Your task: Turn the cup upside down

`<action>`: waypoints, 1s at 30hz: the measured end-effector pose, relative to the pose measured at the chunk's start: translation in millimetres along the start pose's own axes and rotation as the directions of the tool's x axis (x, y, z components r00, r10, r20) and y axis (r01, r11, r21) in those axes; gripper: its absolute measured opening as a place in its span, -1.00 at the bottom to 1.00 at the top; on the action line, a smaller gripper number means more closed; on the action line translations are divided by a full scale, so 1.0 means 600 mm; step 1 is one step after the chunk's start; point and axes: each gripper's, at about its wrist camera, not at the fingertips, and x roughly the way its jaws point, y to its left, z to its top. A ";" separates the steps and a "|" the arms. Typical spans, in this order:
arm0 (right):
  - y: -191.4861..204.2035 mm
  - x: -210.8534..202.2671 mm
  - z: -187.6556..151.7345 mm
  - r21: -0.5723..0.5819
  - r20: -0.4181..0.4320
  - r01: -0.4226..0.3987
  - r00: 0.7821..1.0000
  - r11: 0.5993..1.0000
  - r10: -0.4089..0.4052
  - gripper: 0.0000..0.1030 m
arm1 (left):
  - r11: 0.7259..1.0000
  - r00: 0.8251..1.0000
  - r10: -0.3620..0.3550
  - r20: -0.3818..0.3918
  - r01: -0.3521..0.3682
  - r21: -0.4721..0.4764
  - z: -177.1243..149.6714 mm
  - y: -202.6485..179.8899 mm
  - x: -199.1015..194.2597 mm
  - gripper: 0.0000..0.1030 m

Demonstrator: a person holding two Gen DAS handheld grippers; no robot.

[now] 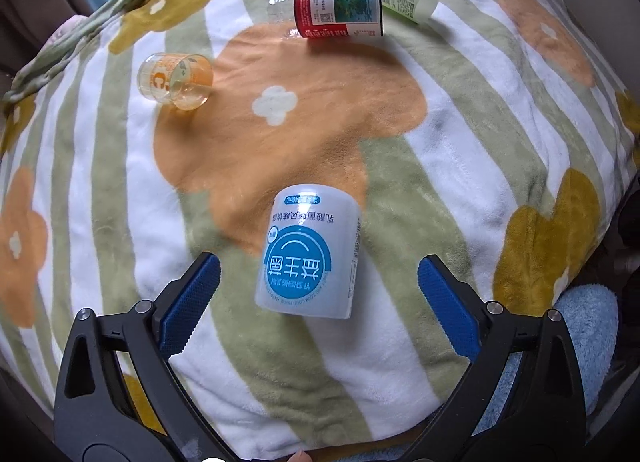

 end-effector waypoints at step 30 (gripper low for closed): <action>0.194 0.430 -0.079 0.480 -0.738 -0.070 0.506 0.874 0.446 1.00 | 0.986 0.959 -0.011 0.284 0.058 -0.156 -0.247 0.097 -0.032 0.99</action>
